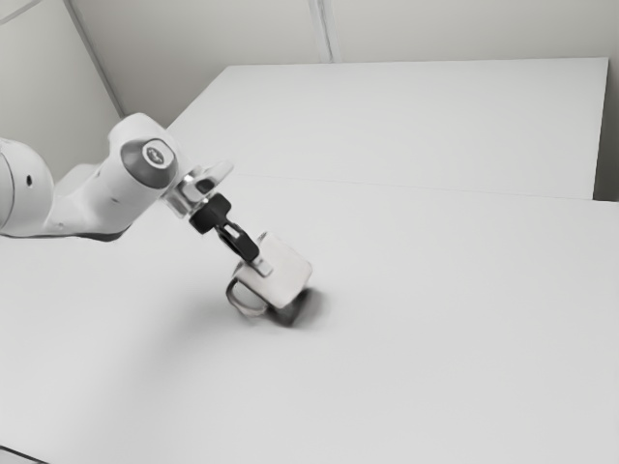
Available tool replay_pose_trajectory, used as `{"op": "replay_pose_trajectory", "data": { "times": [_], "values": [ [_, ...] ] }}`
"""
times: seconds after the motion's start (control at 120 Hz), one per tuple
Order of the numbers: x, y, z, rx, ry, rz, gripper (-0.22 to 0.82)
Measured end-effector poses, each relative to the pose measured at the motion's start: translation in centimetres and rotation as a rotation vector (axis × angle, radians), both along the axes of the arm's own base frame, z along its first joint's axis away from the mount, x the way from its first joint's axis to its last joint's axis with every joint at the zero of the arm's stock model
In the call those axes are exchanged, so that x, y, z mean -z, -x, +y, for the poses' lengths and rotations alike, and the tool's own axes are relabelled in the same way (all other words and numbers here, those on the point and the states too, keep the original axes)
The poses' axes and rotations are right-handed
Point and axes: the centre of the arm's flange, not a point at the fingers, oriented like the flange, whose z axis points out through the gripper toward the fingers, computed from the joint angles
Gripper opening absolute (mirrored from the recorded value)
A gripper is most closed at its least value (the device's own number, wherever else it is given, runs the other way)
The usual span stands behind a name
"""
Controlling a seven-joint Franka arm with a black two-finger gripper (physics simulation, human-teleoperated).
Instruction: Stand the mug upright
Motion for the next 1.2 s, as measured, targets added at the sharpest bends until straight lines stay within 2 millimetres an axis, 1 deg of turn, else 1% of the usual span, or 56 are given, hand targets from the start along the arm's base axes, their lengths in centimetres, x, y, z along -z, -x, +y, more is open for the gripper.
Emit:
{"op": "replay_pose_trajectory", "data": {
  "times": [0.142, 0.267, 0.3, 0.392, 0.508, 0.8, 0.933, 1.075, 1.2],
  "values": [
    [-0.7, -1.1, -1.0, 0.158, -0.315, -0.119, -0.18],
    [-1.5, -1.7, -2.6, 0.251, -0.484, -0.209, -0.18],
    [-1.4, -1.6, -2.9, 0.269, -0.517, -0.225, -0.18],
    [-1.2, -0.4, -3.2, 0.287, -0.589, -0.259, -0.18],
    [-0.8, 0.4, -3.4, 0.284, -0.631, -0.286, -0.18],
    [-0.2, 0.8, -3.9, 0.26, -0.664, -0.314, -0.18],
    [0.0, 1.4, -4.1, 0.247, -0.669, -0.311, -0.18],
    [-0.2, 2.4, -4.2, 0.235, -0.681, -0.3, -0.18],
    [0.3, 3.3, -4.7, 0.237, -0.683, -0.271, -0.17]
  ]
}}
